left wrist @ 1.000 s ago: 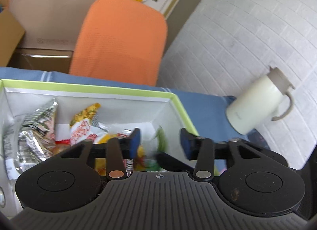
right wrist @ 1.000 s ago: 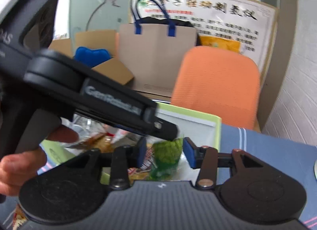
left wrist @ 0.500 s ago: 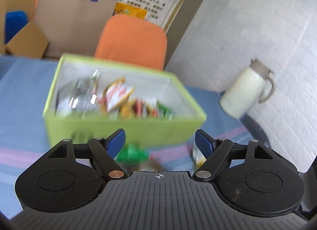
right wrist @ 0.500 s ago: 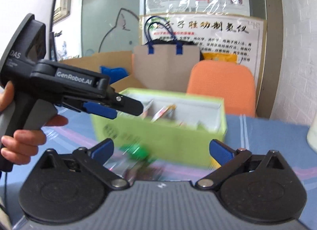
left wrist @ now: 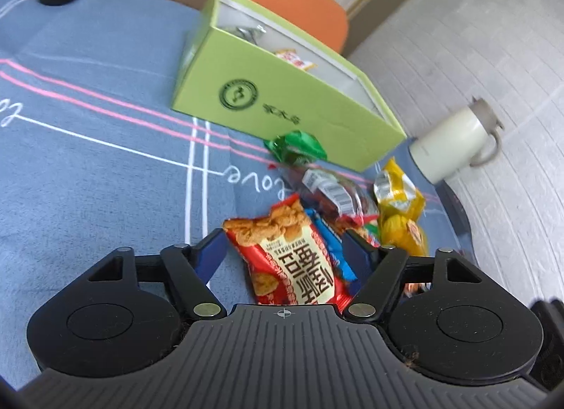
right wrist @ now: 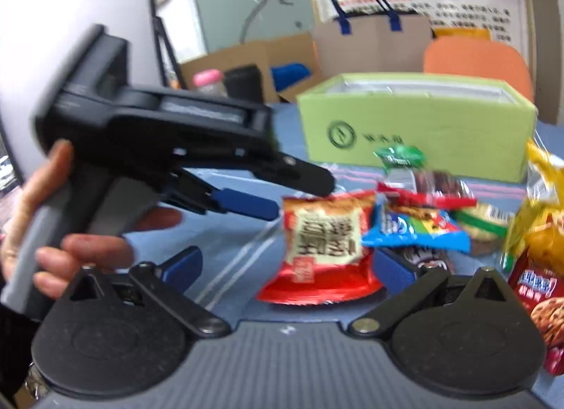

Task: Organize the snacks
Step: 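Move the left gripper back toward the red snack bag in the pile, then carry the red biscuit bag into the green box and open the left gripper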

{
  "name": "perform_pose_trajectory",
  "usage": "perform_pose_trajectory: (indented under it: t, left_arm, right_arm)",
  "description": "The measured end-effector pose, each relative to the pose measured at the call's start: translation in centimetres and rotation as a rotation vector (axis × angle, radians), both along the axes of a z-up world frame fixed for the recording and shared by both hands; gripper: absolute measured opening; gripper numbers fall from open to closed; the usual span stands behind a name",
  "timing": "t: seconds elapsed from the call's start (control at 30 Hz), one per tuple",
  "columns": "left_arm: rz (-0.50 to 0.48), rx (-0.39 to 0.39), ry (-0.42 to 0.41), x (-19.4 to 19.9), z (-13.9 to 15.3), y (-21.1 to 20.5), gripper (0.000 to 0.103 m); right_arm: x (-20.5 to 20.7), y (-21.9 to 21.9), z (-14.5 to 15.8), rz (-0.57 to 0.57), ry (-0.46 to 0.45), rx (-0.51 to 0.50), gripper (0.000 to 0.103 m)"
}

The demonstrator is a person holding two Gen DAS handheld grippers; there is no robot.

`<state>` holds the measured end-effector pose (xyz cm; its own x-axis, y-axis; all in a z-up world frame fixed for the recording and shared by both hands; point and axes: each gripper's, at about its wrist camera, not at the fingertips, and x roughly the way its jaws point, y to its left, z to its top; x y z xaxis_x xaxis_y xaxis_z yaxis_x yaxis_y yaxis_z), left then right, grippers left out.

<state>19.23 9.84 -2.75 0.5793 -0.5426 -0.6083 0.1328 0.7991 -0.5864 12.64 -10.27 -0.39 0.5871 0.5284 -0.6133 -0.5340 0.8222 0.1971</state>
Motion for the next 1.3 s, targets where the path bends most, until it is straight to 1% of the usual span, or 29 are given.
perform_pose_trajectory:
  t: [0.1,0.2,0.23,0.33,0.43,0.53,0.6,0.63,0.67,0.7,0.73,0.8,0.83,0.9,0.97,1.07,1.13,1.23,1.3]
  left_arm:
    - [-0.014,0.017,0.020,0.6,-0.7,-0.3,0.048]
    - [-0.035,0.027,0.036,0.7,-1.2,-0.4,0.041]
    - [-0.036,0.037,0.029,0.4,-1.2,-0.2,0.036]
    - [-0.040,0.033,0.027,-0.9,-1.3,1.4,0.036]
    - [-0.013,0.049,0.018,-1.6,-1.0,2.5,0.038]
    - [-0.013,0.062,0.010,-0.6,-0.7,2.6,0.044]
    - [-0.042,0.057,0.023,0.2,-0.9,2.1,0.043]
    - [-0.057,0.061,0.029,0.3,-1.1,1.7,0.041]
    - [-0.073,0.073,0.019,0.2,-1.0,1.4,0.036]
    - [-0.093,0.089,0.019,0.0,-1.1,1.1,0.022]
    - [-0.092,0.100,0.017,-0.3,-1.1,1.1,0.018]
    - [-0.074,0.107,0.011,-1.1,-0.5,1.4,0.013]
    - [-0.064,0.104,0.004,-1.3,0.0,1.6,0.012]
    - [-0.052,0.088,-0.020,-1.0,1.4,1.7,0.012]
    - [-0.057,0.073,-0.059,0.2,3.1,1.2,0.012]
    - [-0.094,0.069,-0.121,3.9,5.8,-0.2,0.012]
    - [-0.127,0.067,-0.162,7.1,7.7,-2.4,0.013]
    - [-0.166,0.077,-0.201,12.3,9.9,-6.1,0.013]
    - [-0.176,0.088,-0.202,15.5,10.3,-8.1,0.013]
  right_arm:
    - [0.7,0.6,-0.6,-0.015,0.008,-0.023,0.102]
    - [0.5,1.9,-1.1,0.013,0.030,-0.014,0.102]
    - [0.4,2.2,-1.2,0.027,0.033,-0.013,0.102]
    - [0.0,3.4,-1.4,0.079,0.035,-0.014,0.102]
    - [-0.1,4.1,-1.3,0.086,0.017,-0.039,0.102]
    - [0.6,4.0,-1.2,0.056,0.025,-0.041,0.102]
    - [1.1,3.9,-1.4,0.047,0.040,-0.044,0.102]
    - [1.3,4.1,-1.6,0.049,0.048,-0.049,0.102]
    - [1.3,4.2,-1.8,0.059,0.054,-0.054,0.101]
    - [1.0,4.5,-1.7,0.071,0.034,-0.069,0.097]
    - [0.7,4.9,-1.6,0.070,0.003,-0.103,0.087]
    - [0.4,4.8,-1.2,0.091,-0.018,-0.091,0.083]
    - [0.3,4.5,-0.7,0.098,-0.028,-0.073,0.083]
    - [0.7,4.3,0.6,0.104,-0.075,-0.073,0.083]
    - [1.8,3.6,2.2,0.087,-0.129,-0.074,0.083]
    - [5.0,1.8,4.7,0.053,-0.203,-0.092,0.083]
    - [7.9,0.2,6.3,0.021,-0.245,-0.120,0.084]
    - [12.8,-2.0,7.9,-0.021,-0.256,-0.155,0.084]
    - [16.2,-3.3,8.1,-0.036,-0.227,-0.168,0.084]
